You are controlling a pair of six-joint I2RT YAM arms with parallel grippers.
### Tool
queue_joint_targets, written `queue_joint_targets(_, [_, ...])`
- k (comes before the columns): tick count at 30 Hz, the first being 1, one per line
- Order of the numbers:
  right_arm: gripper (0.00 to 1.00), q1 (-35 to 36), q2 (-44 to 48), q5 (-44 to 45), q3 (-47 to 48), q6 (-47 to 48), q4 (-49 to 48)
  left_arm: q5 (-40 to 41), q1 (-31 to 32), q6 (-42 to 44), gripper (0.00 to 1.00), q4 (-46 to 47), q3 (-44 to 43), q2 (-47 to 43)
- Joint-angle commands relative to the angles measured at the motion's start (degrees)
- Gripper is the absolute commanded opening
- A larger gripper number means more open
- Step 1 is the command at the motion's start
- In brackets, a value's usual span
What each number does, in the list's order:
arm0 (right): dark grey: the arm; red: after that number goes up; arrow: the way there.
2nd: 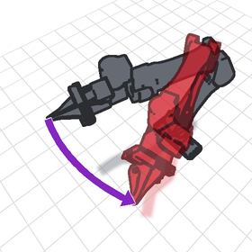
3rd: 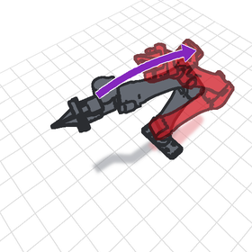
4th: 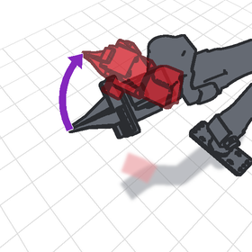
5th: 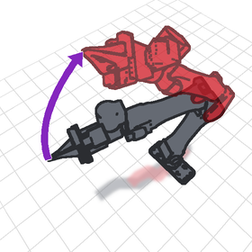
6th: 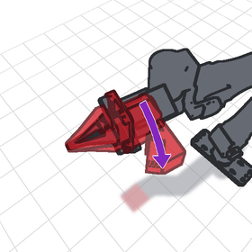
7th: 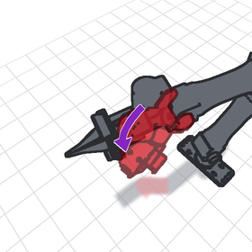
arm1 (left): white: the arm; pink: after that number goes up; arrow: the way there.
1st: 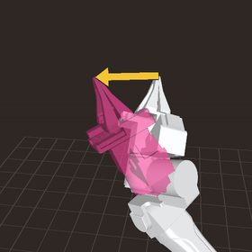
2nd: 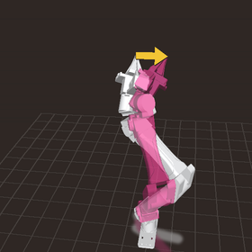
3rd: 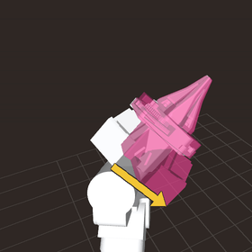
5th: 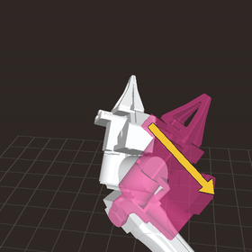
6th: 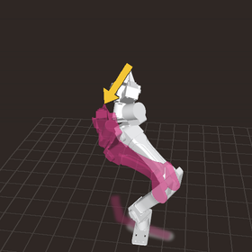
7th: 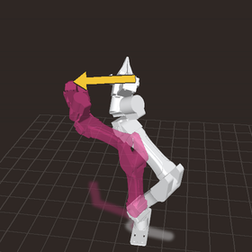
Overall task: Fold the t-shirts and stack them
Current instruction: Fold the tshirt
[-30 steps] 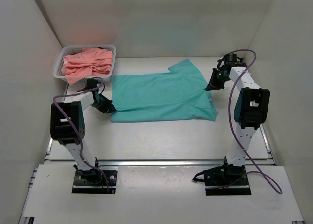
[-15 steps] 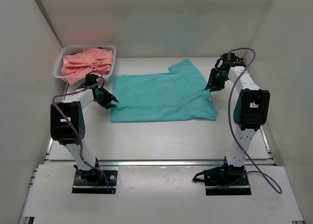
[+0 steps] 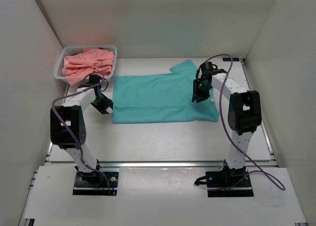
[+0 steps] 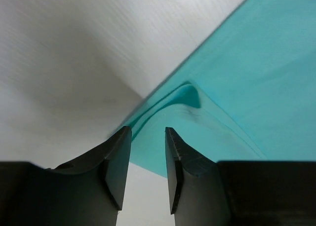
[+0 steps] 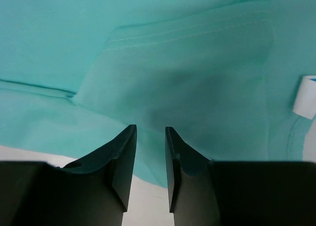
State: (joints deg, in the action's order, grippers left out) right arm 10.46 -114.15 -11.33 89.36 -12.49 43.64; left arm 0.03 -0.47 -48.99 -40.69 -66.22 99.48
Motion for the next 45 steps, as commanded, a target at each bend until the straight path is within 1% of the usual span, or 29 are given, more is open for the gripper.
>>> queue_joint_targets(1, [0.27,-0.61,2.7,4.91,-1.99,-0.69,-1.89,7.69,5.12,2.14,0.45,-2.91,-6.2,-3.15])
queue_joint_targets(4, [0.28,-0.88,2.79,6.23,-4.62,-0.6,-2.42,8.23,9.25,1.62,0.45,-1.25,-8.49,-1.49])
queue_joint_targets(8, [0.3,-0.97,3.05,6.76,-8.05,-0.52,-3.47,7.88,11.98,0.21,0.44,1.83,-6.04,0.18])
queue_joint_targets(10, [0.4,-0.87,3.49,5.89,-10.42,-0.6,-4.0,7.53,13.12,-0.14,0.43,3.41,-3.67,1.59])
queue_joint_targets(11, [0.43,-0.36,3.58,5.45,-10.78,-1.3,-3.91,7.87,13.21,-0.14,0.44,4.2,-1.66,1.94])
queue_joint_targets(16, [0.42,2.46,6.39,7.2,-16.22,-1.83,-2.77,7.53,12.17,0.65,0.43,4.92,6.96,1.25])
queue_joint_targets(21, [0.42,3.43,11.48,4.66,-24.3,-5.08,-1.97,6.12,13.03,2.85,0.42,2.28,11.1,-0.87])
queue_joint_targets(23, [0.42,3.87,13.07,4.04,-26.07,-5.44,-1.45,4.55,13.21,3.46,0.42,0.88,13.3,-3.14])
queue_joint_targets(25, [0.42,3.52,14.56,2.9,-27.84,-6.4,0.21,3.66,13.12,3.73,0.41,0.44,17.59,-6.22])
queue_joint_targets(26, [0.42,3.78,15.26,2.55,-28.88,-6.58,1.18,3.57,12.95,3.99,0.42,0.08,18.66,-8.14])
queue_joint_targets(30, [0.42,5.18,18.69,0.35,-33.1,-6.85,3.47,2.08,11.99,3.73,0.42,-2.63,27.17,-17.11])
queue_joint_targets(33, [0.43,5.45,20.45,-2.2,-35.04,-6.84,5.4,1.64,11.81,3.9,0.42,-4.13,30.61,-22.21])
queue_joint_targets(34, [0.43,5.28,20.98,-1.77,-35.48,-6.76,6.1,1.81,11.46,4.08,0.41,-4.75,31.14,-23.97])
queue_joint_targets(39, [0.43,5.18,22.3,-1.33,-37.24,-6.06,7.16,0.23,12.16,3.73,0.4,-6.07,32.29,-26.18])
queue_joint_targets(41, [0.43,5.19,22.39,-0.28,-36.46,-5.62,7.08,0.23,12.34,3.73,0.39,-6.33,31.94,-27.32])
queue_joint_targets(43, [0.43,4.13,21.86,0.17,-35.32,-5.09,7.6,0.14,11.72,3.47,0.41,-6.86,31.15,-27.93])
queue_joint_targets(45, [0.43,4.13,22.04,0.61,-32.42,-4.91,8.83,-0.47,11.2,3.64,0.41,-7.91,28.09,-28.82])
